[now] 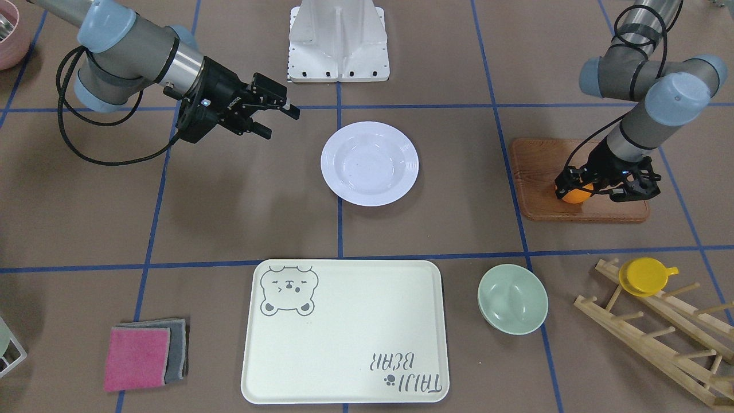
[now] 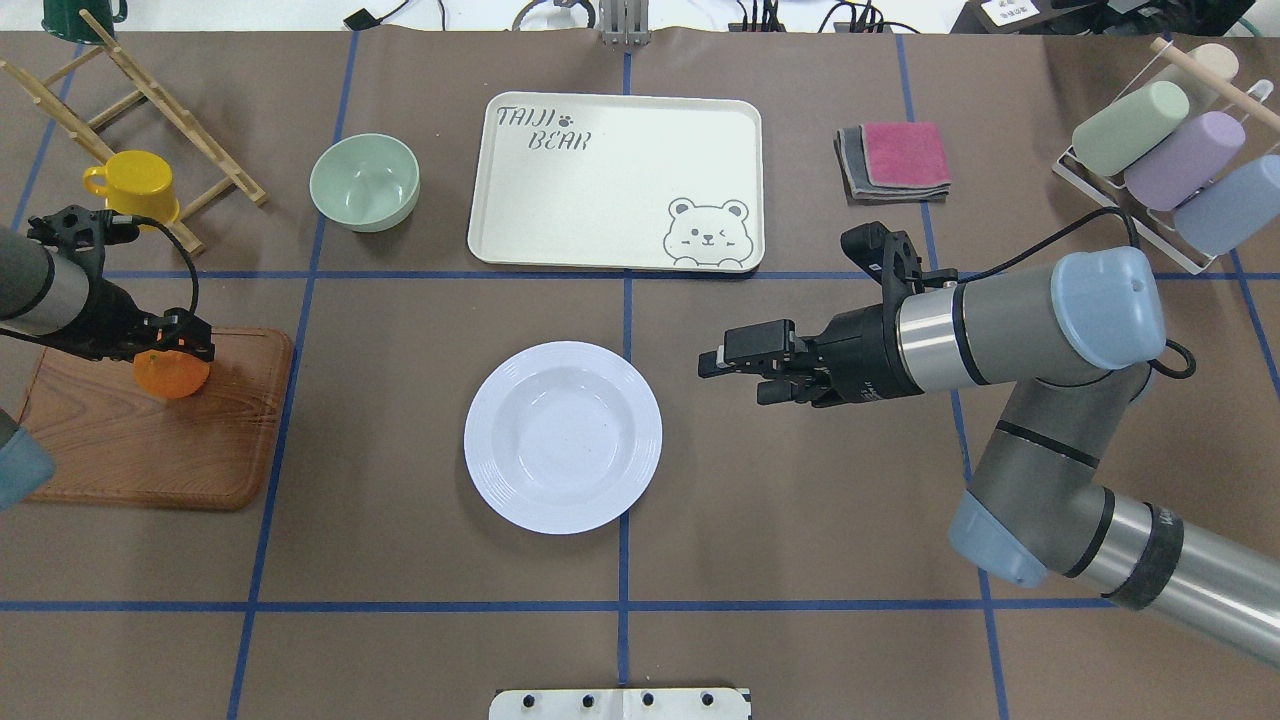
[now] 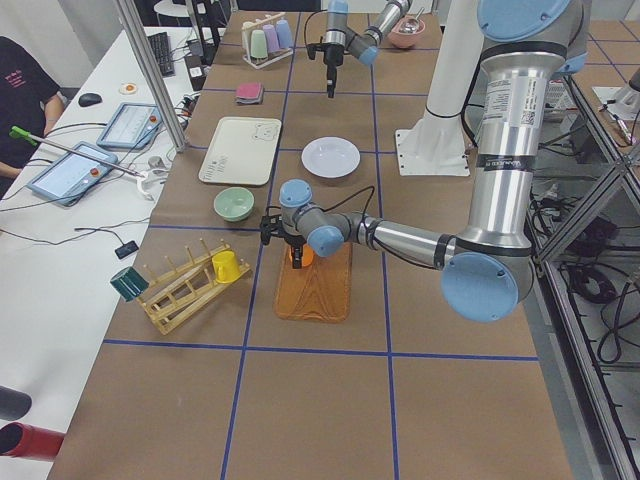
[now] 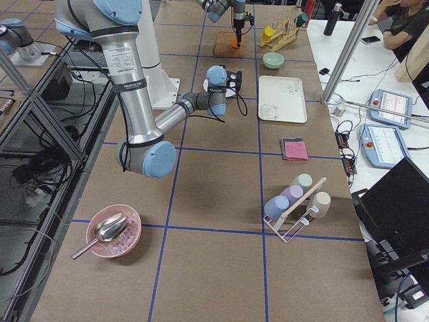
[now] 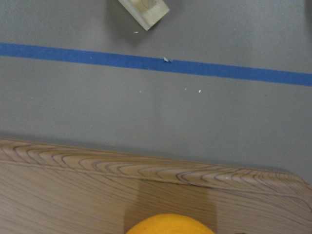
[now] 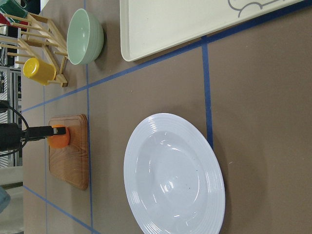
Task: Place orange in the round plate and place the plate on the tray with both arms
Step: 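Carry the orange over the plate with the left gripper while the right grips the rim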
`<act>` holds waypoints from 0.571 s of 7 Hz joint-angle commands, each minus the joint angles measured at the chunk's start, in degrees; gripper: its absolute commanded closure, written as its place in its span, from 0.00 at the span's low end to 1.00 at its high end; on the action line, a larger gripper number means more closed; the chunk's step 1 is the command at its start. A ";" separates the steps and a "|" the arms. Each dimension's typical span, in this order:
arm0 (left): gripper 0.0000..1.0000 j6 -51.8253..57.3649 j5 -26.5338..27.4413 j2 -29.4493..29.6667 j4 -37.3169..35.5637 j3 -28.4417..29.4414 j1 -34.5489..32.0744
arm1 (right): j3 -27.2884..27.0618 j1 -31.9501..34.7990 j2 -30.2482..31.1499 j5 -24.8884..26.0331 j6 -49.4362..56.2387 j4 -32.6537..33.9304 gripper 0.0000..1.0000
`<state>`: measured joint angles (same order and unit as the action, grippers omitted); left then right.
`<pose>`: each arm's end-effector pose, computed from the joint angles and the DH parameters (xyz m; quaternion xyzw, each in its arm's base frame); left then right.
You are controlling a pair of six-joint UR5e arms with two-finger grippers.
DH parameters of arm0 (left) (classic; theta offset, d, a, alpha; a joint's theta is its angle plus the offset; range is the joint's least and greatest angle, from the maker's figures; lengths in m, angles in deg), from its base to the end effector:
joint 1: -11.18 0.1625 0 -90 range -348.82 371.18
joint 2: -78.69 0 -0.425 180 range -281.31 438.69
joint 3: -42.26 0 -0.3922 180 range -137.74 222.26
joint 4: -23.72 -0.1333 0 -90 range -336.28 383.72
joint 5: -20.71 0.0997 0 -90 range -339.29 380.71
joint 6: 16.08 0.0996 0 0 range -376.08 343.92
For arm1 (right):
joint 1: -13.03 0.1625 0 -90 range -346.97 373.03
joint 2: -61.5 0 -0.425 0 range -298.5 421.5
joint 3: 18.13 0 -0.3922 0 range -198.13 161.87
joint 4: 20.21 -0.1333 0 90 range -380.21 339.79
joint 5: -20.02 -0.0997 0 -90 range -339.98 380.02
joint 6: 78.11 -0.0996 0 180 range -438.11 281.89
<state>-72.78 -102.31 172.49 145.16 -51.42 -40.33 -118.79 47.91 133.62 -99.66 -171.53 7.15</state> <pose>0.2786 -0.4774 0.5378 0.0175 0.4165 -0.0496 0.9076 -0.4110 -0.3888 0.2781 0.0147 -0.7133 0.0491 0.6990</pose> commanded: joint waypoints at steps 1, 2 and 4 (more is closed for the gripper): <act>0.27 -0.07 -0.29 0.59 -3.55 -3.69 0.01 | 1.33 -1.29 -0.22 5.03 -0.18 -2.90 0.00; 0.27 -2.68 -0.20 1.64 -6.62 -7.19 0.35 | 5.69 -2.17 -2.31 7.42 -0.44 -7.88 0.00; 0.27 -13.03 0.84 8.38 -11.04 -10.30 5.07 | 11.17 -3.32 -4.51 11.03 -1.75 -14.60 0.01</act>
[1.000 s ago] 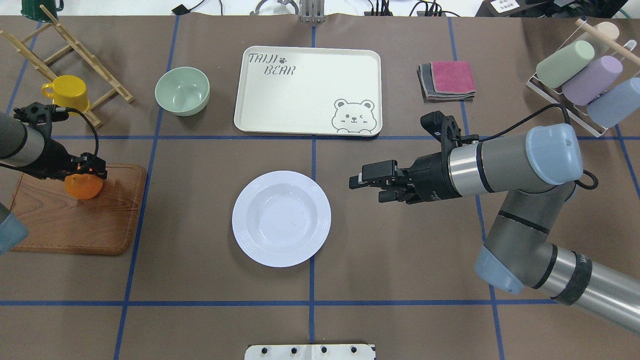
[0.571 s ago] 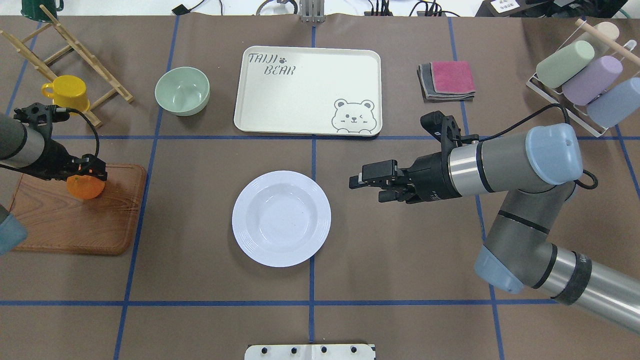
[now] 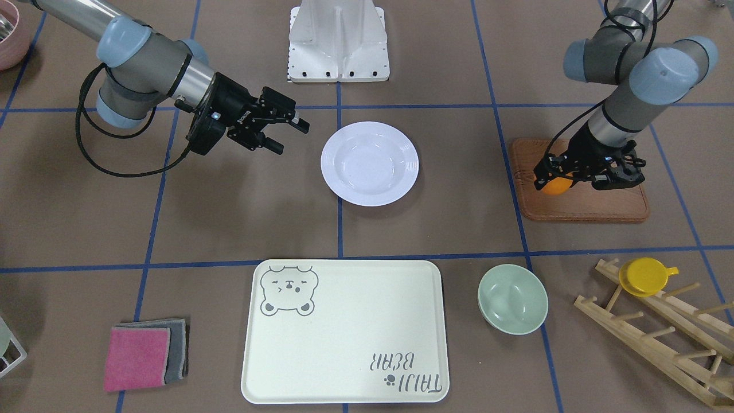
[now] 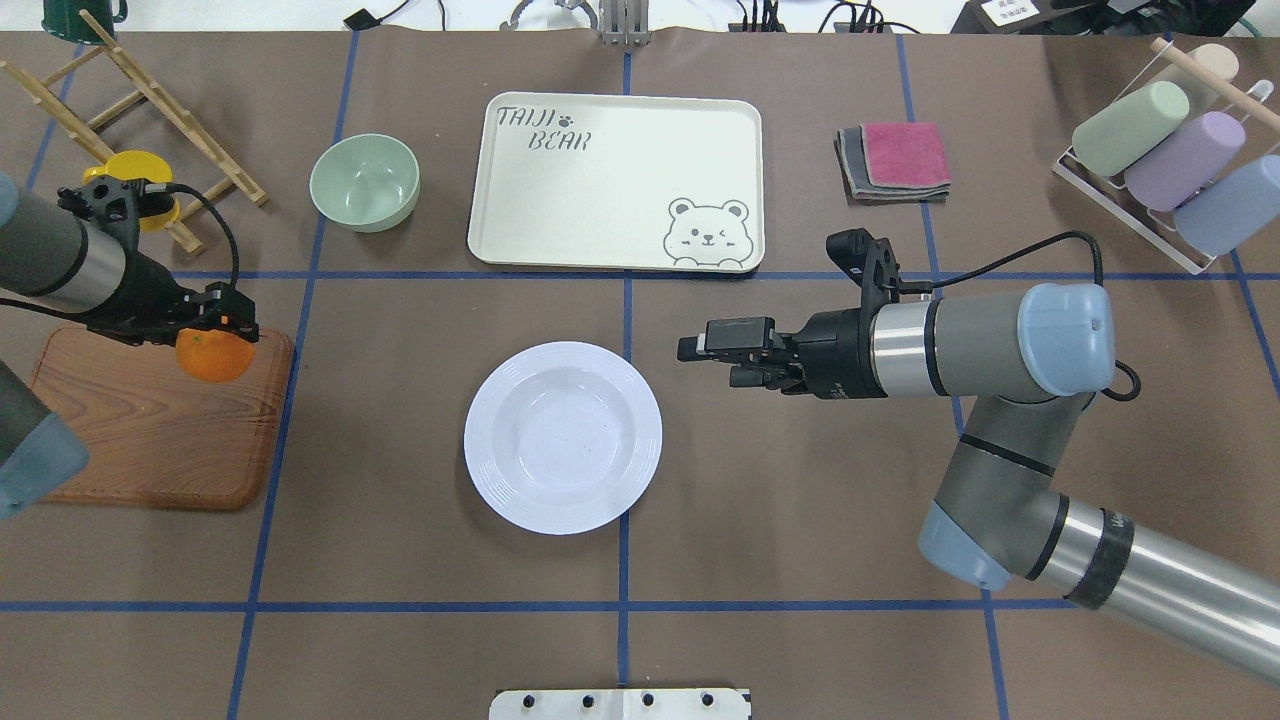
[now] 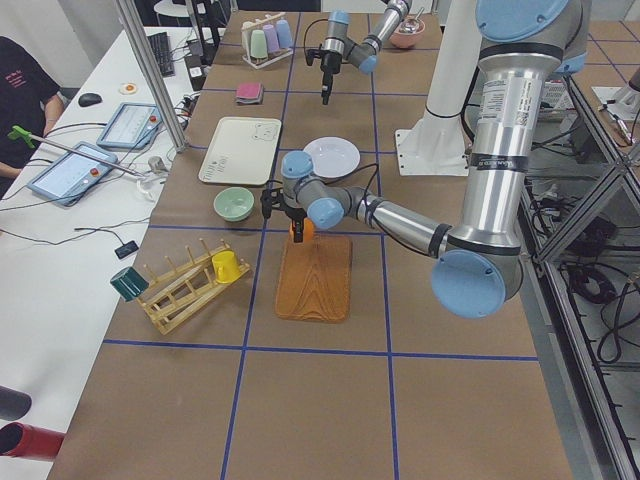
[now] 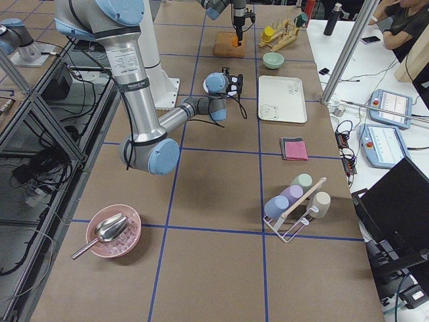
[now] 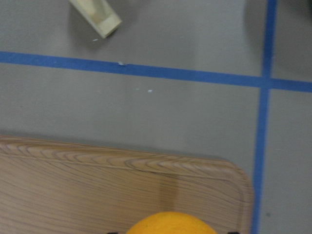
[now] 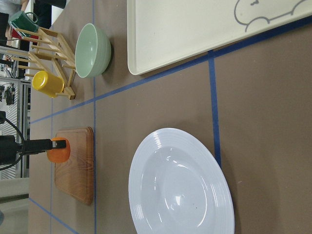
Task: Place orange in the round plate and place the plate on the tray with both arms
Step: 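Carry the orange over the plate with the left gripper while the right grips the rim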
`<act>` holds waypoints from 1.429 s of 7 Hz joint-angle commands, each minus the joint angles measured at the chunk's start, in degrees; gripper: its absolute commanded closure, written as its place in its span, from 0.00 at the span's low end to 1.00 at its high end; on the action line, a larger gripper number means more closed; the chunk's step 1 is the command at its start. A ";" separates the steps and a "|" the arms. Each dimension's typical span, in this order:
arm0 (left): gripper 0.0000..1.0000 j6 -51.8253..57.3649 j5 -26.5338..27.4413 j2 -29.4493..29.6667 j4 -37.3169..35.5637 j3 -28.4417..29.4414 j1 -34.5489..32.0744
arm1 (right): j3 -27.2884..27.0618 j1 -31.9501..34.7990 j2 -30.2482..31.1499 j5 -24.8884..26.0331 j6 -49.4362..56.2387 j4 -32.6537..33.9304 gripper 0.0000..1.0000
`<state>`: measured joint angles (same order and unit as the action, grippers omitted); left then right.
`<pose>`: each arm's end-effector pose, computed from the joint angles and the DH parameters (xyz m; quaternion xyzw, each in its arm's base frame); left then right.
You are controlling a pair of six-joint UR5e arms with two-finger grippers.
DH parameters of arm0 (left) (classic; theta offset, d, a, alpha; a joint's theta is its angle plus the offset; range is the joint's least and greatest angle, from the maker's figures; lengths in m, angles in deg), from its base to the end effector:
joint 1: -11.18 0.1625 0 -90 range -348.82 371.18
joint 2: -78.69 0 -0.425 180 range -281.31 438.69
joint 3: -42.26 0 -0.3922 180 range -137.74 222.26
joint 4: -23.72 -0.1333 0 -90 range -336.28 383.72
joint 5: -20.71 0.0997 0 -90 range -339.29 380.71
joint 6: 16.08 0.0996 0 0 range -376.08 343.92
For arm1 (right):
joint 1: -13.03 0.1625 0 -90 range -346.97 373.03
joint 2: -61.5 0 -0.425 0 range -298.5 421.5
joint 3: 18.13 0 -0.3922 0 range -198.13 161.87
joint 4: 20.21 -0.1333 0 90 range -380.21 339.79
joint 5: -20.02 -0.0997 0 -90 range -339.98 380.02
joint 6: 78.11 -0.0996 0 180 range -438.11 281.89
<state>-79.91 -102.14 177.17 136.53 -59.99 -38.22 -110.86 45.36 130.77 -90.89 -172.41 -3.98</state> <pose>0.3038 -0.4763 0.4360 0.0104 0.4420 -0.0766 0.8937 -0.4462 -0.3981 0.2932 0.0623 -0.7449 0.0750 0.6600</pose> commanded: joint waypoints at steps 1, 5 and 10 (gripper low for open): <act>0.27 -11.44 3.21 7.57 -2.77 -1.65 6.21 | 5.70 -3.04 -3.77 5.85 -0.97 -3.57 0.01; 0.26 -21.49 11.04 21.49 -16.57 -1.65 16.24 | 9.23 -6.57 -4.15 8.43 -0.09 -3.57 0.01; 0.21 -23.98 14.66 25.98 -12.56 5.63 21.89 | 10.64 -9.65 -4.41 10.89 1.14 -3.31 0.02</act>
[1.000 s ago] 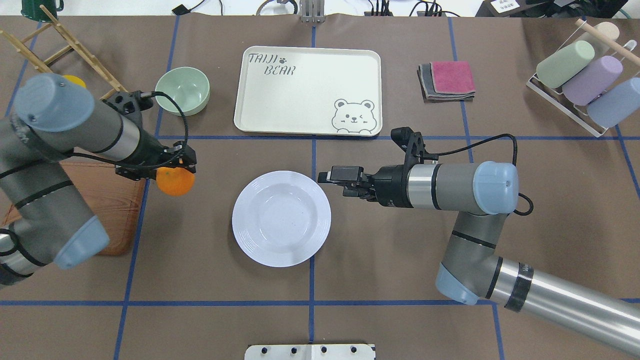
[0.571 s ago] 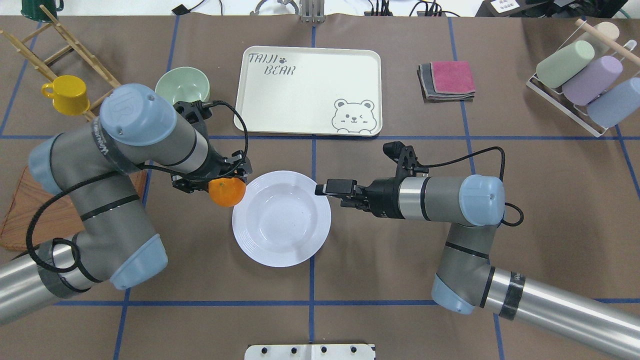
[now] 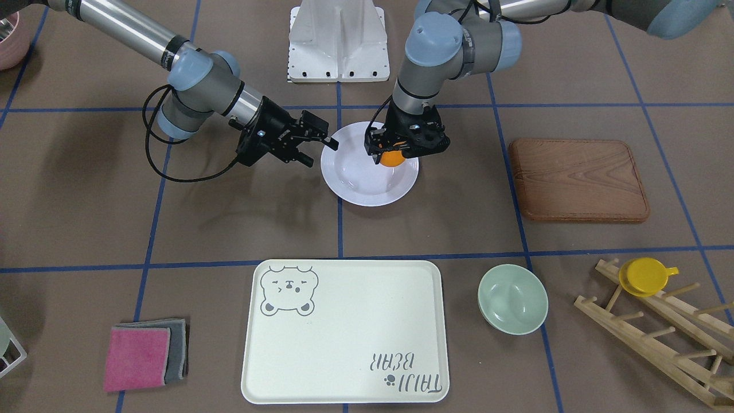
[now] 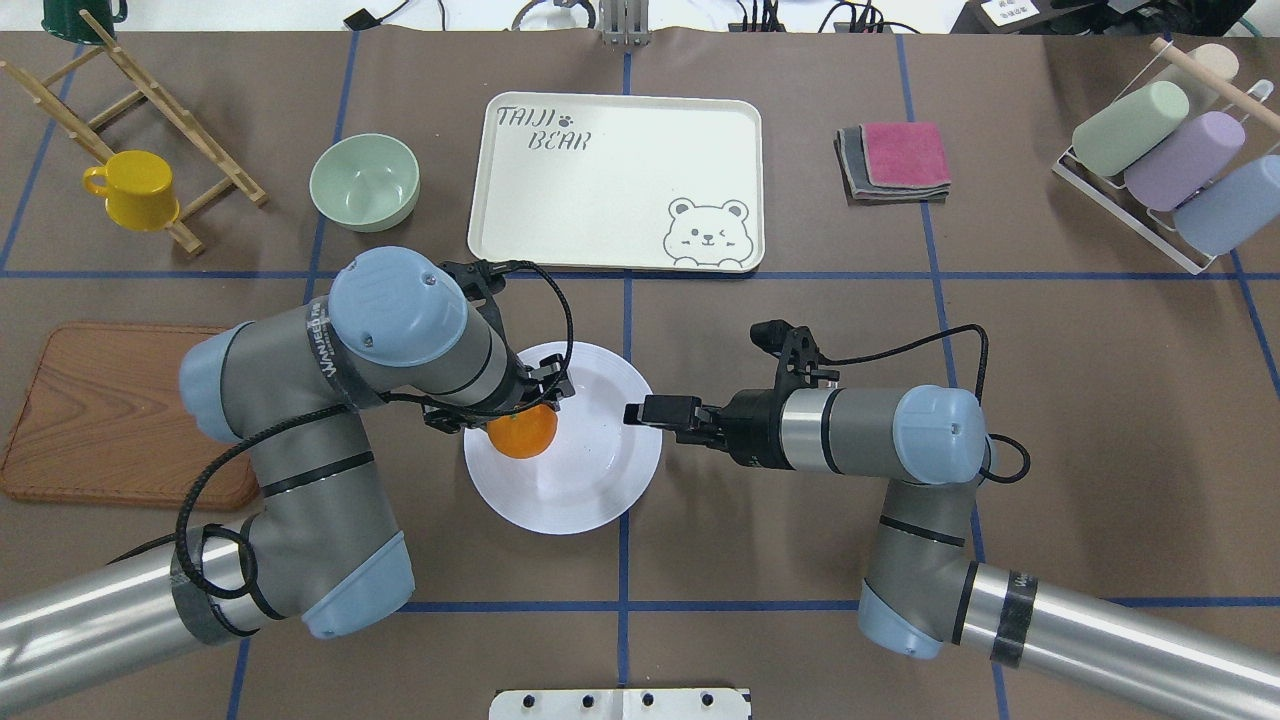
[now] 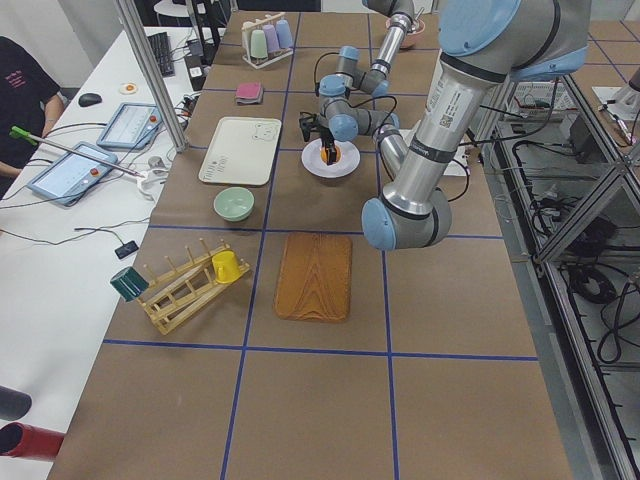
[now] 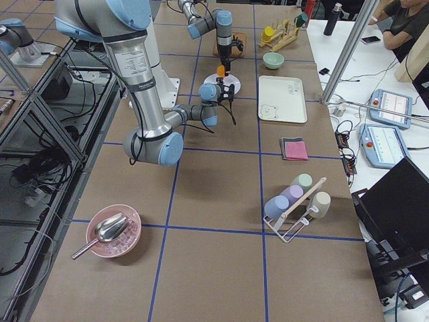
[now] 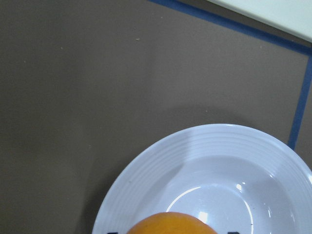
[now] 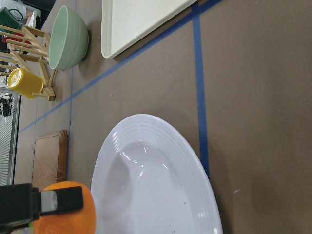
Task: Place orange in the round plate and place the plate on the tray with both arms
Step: 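Carry the orange over the plate with the left gripper while the right grips the rim, then release the orange onto the plate and withdraw the left gripper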
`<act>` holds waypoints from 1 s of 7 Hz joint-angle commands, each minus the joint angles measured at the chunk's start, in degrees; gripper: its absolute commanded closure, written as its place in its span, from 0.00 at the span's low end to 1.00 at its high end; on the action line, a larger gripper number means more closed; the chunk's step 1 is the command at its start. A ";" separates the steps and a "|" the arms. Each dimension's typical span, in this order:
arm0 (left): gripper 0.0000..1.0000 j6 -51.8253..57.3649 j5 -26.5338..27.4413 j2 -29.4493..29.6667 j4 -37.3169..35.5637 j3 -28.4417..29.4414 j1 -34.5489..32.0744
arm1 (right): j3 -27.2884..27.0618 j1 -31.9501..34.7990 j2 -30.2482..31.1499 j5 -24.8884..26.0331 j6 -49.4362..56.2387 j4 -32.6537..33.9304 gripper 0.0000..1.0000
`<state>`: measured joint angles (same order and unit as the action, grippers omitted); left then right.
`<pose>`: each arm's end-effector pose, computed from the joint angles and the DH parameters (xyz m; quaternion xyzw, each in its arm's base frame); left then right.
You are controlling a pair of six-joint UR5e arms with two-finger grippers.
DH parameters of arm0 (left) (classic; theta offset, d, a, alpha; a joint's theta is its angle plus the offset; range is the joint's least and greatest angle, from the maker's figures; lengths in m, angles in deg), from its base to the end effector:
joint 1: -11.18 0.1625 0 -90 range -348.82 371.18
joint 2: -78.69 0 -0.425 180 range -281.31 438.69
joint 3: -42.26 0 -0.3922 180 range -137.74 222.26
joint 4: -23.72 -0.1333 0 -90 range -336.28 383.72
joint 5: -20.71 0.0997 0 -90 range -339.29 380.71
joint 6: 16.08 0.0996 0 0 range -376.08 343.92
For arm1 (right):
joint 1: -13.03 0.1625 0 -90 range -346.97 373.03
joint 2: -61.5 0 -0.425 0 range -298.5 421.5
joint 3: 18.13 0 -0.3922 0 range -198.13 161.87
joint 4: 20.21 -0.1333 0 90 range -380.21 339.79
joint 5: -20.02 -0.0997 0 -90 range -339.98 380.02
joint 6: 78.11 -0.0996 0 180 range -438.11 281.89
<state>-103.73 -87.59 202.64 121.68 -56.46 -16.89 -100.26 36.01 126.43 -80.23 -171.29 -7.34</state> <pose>0.5362 -0.4016 0.2321 -0.0280 0.4451 -0.1323 0.8852 -0.5486 -0.3582 0.3247 0.0657 -0.7299 0.0894 0.6744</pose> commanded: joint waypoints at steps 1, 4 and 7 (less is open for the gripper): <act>0.17 0.03 0.20 0.42 4.50 3.43 0.56 | 0.04 -0.66 -0.07 0.93 -0.06 0.13 0.02; 0.02 0.82 0.73 -0.11 4.53 1.43 -1.10 | 0.82 -0.84 -1.38 0.94 -0.24 0.22 0.02; 0.02 4.93 -0.06 -4.66 3.91 -5.23 -3.73 | 3.82 -1.54 -3.58 0.94 -0.24 -0.13 0.10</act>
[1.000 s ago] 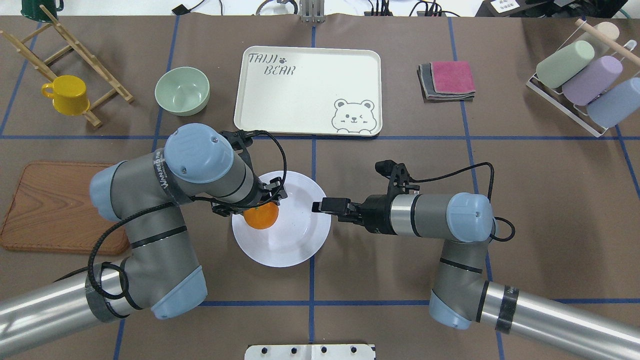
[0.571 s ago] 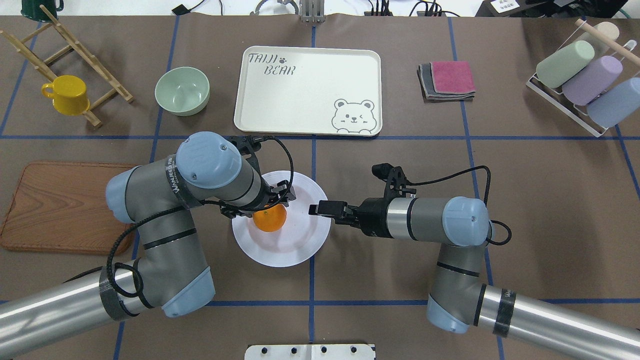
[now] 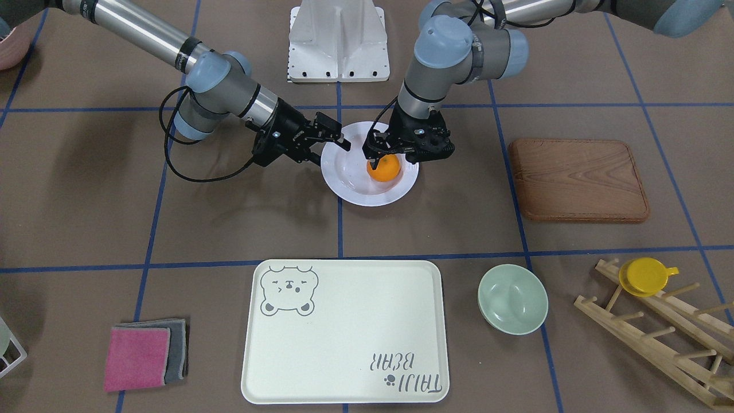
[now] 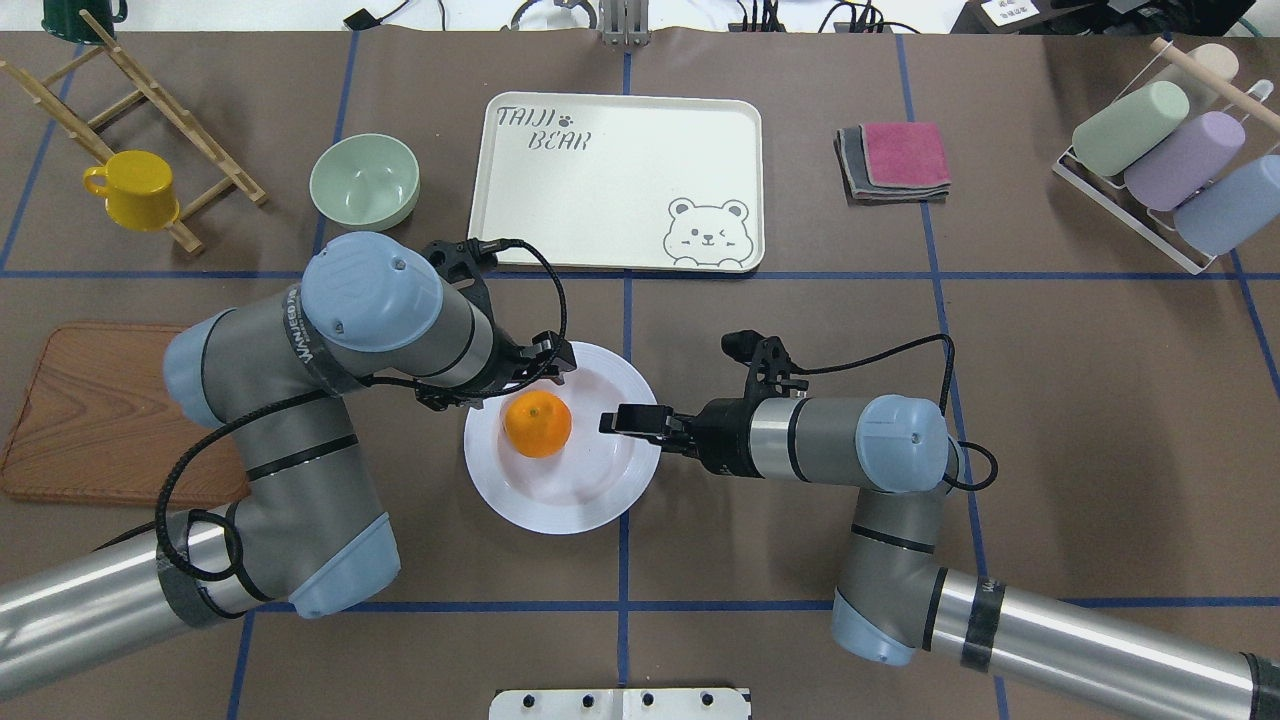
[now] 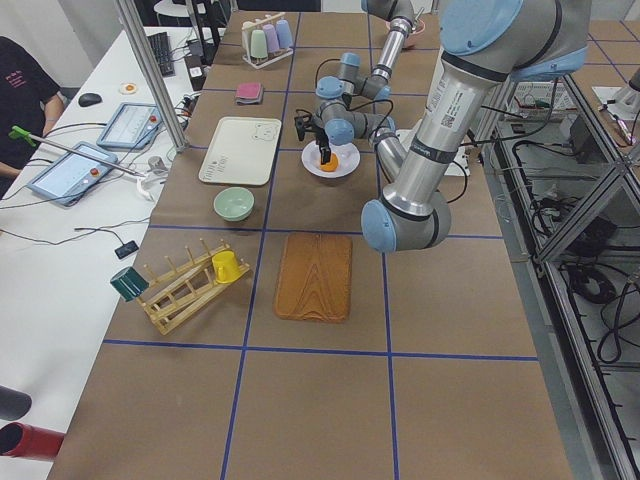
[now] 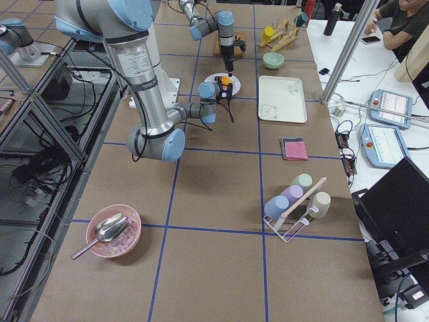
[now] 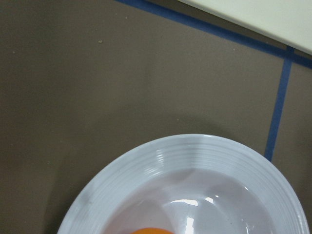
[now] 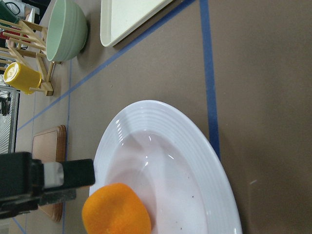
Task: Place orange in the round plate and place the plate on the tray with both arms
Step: 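Release the orange onto the plate and withdraw the left gripper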
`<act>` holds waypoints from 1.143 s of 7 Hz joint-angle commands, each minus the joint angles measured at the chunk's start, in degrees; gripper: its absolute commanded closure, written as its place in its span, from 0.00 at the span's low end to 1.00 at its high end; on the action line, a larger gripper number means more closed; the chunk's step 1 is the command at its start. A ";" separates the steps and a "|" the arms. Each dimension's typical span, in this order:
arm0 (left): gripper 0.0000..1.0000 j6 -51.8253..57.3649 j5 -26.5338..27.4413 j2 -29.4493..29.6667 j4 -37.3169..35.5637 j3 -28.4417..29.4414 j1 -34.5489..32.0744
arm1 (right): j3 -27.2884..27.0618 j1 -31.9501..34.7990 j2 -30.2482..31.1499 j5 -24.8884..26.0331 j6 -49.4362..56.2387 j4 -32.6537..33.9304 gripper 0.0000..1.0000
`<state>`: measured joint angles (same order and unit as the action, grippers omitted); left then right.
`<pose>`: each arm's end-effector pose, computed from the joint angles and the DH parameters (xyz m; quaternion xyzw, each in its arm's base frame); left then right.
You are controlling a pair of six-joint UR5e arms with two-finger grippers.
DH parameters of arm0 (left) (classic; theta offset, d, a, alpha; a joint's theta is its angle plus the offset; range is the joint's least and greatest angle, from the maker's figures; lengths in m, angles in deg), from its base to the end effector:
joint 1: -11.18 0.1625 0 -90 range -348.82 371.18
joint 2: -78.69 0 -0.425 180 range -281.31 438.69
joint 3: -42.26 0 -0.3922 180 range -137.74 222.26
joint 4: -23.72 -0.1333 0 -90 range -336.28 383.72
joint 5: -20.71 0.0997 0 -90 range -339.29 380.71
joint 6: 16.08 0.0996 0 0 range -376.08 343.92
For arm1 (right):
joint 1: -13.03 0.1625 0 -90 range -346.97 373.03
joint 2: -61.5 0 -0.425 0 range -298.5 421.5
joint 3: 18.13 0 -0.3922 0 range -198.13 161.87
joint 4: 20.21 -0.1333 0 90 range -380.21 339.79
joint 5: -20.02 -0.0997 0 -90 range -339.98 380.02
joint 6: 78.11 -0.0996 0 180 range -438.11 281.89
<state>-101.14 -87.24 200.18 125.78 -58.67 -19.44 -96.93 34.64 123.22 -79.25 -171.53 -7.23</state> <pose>0.5042 -0.4176 0.2343 0.0060 0.4729 -0.1255 0.8721 -0.5771 -0.3547 0.3151 0.0610 -0.7291 0.0894 0.6758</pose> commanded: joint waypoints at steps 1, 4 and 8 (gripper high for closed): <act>0.02 3.75 -4.41 -4.04 -0.19 -4.62 -3.89 | -0.21 -0.08 -0.63 -0.22 -0.44 -0.41 0.33; 0.03 13.49 -14.45 -10.29 -0.19 -8.41 -14.18 | -1.01 1.59 -0.64 0.04 -5.45 -6.03 0.89; 0.03 15.62 -16.06 -12.14 -0.19 -9.55 -16.93 | -1.01 1.50 -1.43 0.31 -6.15 -5.95 1.00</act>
<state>-86.60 -103.20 188.92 125.59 -67.74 -35.82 -97.91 36.14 121.93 -79.00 -177.31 -13.16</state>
